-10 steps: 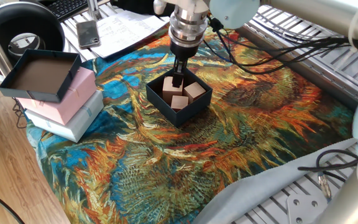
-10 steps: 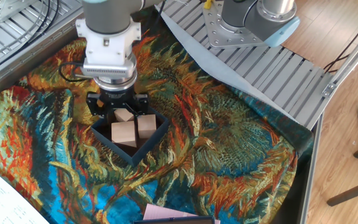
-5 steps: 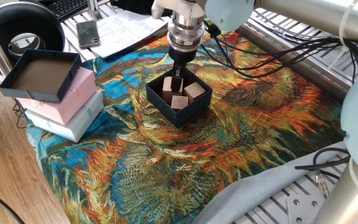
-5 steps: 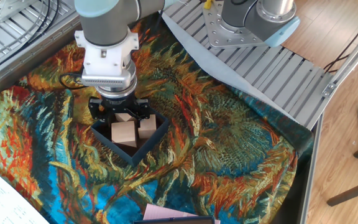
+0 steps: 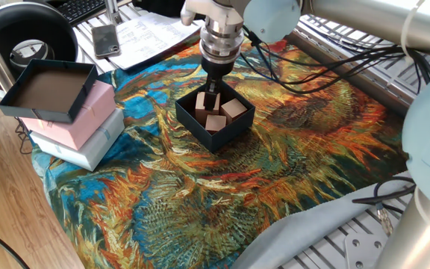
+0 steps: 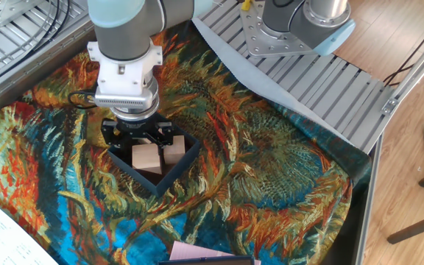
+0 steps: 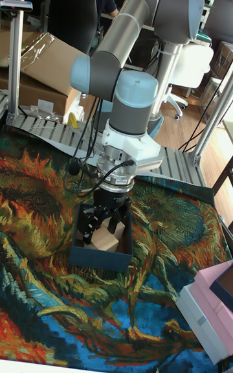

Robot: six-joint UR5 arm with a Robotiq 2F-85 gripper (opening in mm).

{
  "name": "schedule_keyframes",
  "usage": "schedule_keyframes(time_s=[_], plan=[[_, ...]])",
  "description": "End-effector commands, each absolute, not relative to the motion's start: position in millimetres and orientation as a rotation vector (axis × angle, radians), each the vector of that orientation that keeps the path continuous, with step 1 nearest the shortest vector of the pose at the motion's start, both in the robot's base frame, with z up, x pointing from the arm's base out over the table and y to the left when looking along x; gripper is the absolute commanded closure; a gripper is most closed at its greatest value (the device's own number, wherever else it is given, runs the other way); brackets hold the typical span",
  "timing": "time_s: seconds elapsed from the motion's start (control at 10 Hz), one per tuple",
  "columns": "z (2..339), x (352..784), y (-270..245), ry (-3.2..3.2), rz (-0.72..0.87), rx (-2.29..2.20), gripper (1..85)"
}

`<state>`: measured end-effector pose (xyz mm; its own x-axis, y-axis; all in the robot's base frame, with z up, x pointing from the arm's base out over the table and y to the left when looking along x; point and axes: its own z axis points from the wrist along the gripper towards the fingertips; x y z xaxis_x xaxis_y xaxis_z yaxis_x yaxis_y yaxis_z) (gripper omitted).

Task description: Take everything out of the gift box

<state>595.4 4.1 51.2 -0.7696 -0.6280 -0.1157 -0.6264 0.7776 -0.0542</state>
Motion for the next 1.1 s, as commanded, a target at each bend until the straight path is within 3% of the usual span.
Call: schedule_keyframes(time_s=[0.0,1.0], plan=[[47,602,5,2.835,-0.007,-0.991,15.0],[54,590,18,2.876,0.06,-0.949,15.0]])
